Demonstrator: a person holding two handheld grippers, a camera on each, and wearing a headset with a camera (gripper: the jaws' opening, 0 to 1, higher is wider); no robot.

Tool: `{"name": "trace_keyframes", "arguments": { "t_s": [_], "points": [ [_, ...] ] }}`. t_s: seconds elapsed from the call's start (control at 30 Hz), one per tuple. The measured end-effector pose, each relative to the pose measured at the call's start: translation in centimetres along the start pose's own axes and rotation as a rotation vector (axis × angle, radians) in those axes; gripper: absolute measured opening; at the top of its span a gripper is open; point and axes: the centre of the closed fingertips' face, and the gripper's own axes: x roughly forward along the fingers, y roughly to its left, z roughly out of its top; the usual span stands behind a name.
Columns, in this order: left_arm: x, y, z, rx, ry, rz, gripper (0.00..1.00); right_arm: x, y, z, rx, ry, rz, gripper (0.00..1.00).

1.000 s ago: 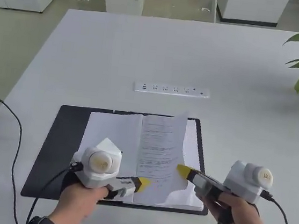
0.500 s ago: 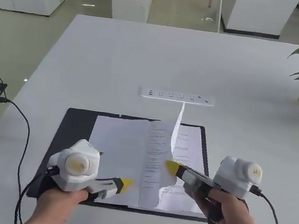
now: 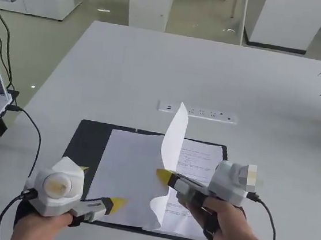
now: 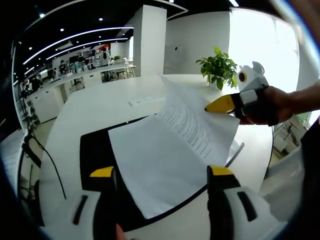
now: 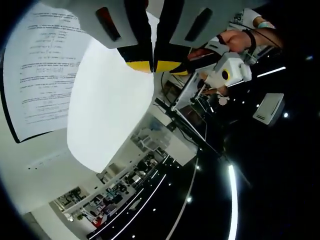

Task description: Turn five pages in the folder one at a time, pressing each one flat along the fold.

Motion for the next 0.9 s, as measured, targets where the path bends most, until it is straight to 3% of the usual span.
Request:
{"name": "trace_keyframes", "arguments": {
  "t_s": [0.27,0.47,0.63,0.9],
  "points": [
    [-1.6,1.7,-0.7,-0.021,-0.008,0.037,0.73,2.7,1.8,-1.7,-0.012,0.063,0.041,0.0],
    [-2.3,2.4,-1.1,-0.041,-0.015,0.055,0.74,4.7,2.4,-3.2,-0.012,0.113,0.056,0.0],
    [-2.7,2.7,-1.6,-0.06,-0.017,0.062,0.74,6.6,2.2,-3.7,0.011,0.136,0.056,0.0],
    [-3.2,3.3,-2.6,-0.103,-0.021,0.078,0.74,9.4,1.0,-6.5,0.05,0.22,0.027,0.0]
  ]
}}
